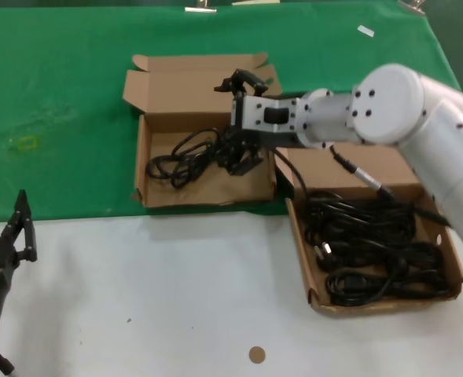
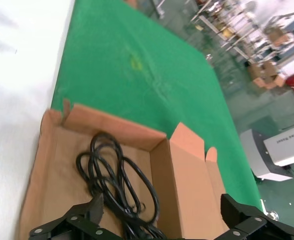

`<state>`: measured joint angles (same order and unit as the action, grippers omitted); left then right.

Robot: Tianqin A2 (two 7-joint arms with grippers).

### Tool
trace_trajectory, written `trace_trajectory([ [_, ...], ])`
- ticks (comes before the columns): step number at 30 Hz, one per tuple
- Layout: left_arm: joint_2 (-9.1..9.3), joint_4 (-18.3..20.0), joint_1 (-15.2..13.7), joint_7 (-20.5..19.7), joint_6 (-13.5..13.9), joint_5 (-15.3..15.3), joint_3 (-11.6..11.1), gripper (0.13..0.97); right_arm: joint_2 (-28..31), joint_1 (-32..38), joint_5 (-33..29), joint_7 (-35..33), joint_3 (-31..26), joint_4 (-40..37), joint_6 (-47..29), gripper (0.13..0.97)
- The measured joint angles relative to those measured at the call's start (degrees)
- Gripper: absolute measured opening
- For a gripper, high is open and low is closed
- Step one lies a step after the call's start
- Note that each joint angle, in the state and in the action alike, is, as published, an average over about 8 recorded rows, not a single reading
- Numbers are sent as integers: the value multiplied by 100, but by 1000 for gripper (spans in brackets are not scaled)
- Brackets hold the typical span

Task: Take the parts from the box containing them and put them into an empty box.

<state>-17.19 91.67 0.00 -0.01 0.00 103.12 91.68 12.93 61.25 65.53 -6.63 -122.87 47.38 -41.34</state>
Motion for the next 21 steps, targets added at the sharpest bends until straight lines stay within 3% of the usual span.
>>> trace_trajectory([
  [3,0,0,0,0,0,0,0,248,19,-268,166,29,138,196,182,807],
  [10,0,0,0,0,0,0,0,351,63,-908,559,99,464,658,614,850],
  [15,0,0,0,0,0,0,0,481,95,-1366,838,148,697,989,920,922],
  [21,0,0,0,0,0,0,0,611,134,-1920,1180,208,979,1389,1297,949],
])
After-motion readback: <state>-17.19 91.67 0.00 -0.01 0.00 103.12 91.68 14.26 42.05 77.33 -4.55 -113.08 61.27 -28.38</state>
